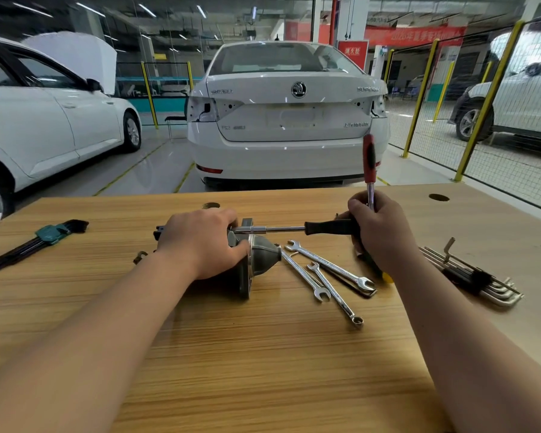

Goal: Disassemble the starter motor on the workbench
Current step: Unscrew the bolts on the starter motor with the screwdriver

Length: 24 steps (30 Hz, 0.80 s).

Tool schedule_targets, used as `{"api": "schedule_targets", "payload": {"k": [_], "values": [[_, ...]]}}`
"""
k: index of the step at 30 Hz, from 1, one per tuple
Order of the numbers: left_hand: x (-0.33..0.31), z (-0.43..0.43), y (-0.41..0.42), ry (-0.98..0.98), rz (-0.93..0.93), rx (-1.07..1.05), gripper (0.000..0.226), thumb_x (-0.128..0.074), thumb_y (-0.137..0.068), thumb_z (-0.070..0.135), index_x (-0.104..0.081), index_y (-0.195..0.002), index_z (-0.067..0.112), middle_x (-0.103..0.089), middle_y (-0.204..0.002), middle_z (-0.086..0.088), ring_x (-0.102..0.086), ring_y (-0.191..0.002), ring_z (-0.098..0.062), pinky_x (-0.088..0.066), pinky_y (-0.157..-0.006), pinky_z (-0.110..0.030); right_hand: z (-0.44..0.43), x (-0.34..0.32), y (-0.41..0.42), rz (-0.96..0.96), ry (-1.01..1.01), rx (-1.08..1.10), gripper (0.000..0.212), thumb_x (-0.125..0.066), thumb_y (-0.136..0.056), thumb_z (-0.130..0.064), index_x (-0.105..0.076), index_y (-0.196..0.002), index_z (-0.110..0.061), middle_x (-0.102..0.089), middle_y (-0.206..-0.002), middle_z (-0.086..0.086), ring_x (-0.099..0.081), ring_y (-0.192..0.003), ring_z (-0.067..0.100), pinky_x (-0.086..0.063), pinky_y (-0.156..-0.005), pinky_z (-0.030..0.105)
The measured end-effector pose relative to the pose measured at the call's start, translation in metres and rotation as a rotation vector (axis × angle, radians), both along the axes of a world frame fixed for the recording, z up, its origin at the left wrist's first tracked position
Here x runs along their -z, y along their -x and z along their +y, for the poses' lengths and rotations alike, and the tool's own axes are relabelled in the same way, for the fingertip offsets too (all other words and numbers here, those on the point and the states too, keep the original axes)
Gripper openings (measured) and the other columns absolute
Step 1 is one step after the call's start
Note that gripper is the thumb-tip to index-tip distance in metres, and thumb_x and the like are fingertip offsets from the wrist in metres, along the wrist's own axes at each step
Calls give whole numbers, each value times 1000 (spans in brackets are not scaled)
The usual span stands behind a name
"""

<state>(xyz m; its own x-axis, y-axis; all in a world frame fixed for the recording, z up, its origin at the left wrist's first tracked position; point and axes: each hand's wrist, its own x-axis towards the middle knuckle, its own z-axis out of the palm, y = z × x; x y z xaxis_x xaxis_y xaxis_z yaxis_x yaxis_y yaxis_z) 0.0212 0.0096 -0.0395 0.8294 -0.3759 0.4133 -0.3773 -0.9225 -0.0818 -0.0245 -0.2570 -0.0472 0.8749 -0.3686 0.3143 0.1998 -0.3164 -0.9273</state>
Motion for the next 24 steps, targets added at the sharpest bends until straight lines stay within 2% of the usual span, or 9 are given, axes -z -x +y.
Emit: {"api": "schedule_targets", "payload": {"k": [2, 5, 6, 9, 12, 16, 19, 21, 24], "values": [[-1, 0, 0, -16, 6, -4, 42, -42, -79, 68, -53, -105, 36, -59, -93, 14, -48, -77, -10, -27, -55, -27, -1, 4, 2, -89, 32, -10, 11, -54, -99, -15, -59, -90, -20, -71, -71, -1, -58, -52, 15, -48, -45, 25], [-2, 1, 2, -30, 11, -6, 41, -41, -80, 69, -51, -104, 39, -58, -93, 15, -48, -77, -9, -23, -51, -26, -4, 12, 3, -163, 126, -13, 17, -58, -97, -15, -63, -92, -31, -70, -85, -6, -65, -79, 8, -52, -69, 22], [-2, 1, 2, -35, 15, -7, 40, -40, -80, 70, -51, -104, 40, -57, -93, 16, -47, -77, -9, -21, -51, -25, -6, 14, 3, -169, 131, -18, 18, -60, -96, -16, -64, -92, -34, -70, -90, -3, -65, -81, 9, -52, -71, 23], [-3, 2, 4, -40, 48, -10, 41, -39, -81, 71, -51, -107, 42, -56, -96, 17, -45, -80, -9, -22, -53, -27, -9, 19, 6, -149, 61, -92, 19, -59, -96, -17, -67, -94, -34, -69, -90, 5, -58, -61, 7, -49, -53, 19], [-4, 3, 5, -47, 82, 1, 44, -39, -83, 71, -51, -115, 42, -49, -101, 17, -49, -88, -11, -24, -55, -28, -11, 22, 8, -85, -202, -211, 18, -51, -101, -18, -69, -101, -21, -68, -93, 10, -56, -62, 16, -49, -54, 24], [-2, 2, 5, -27, 85, 22, 43, -41, -84, 69, -51, -115, 40, -34, -101, 18, -40, -85, -8, -21, -52, -26, -10, 21, 5, 227, -429, -230, 39, -46, -102, -39, -65, -112, -6, -70, -75, 8, -53, -48, 12, -46, -45, 23], [1, 3, 6, 1, 49, 37, 42, -43, -84, 66, -54, -113, 37, -36, -99, 19, -40, -82, -6, -20, -51, -24, -12, 17, 4, 448, -599, -264, 50, -41, -100, -54, -56, -116, -10, -74, -93, 20, -43, -37, 8, -39, -35, 20], [2, 3, 8, 19, 34, 43, 41, -43, -84, 65, -55, -111, 36, -37, -96, 19, -40, -80, -7, -21, -52, -24, -14, 16, 4, 516, -584, -281, 51, -35, -101, -54, -54, -119, -11, -73, -97, 26, -37, -33, 9, -34, -32, 20], [3, 4, 9, 28, 21, 34, 41, -44, -82, 66, -55, -110, 36, -36, -96, 19, -40, -79, -7, -20, -51, -23, -15, 19, 5, 538, -369, -190, 52, -34, -101, -52, -60, -103, -6, -68, -65, 15, -35, -34, 15, -30, -36, 20]]}}
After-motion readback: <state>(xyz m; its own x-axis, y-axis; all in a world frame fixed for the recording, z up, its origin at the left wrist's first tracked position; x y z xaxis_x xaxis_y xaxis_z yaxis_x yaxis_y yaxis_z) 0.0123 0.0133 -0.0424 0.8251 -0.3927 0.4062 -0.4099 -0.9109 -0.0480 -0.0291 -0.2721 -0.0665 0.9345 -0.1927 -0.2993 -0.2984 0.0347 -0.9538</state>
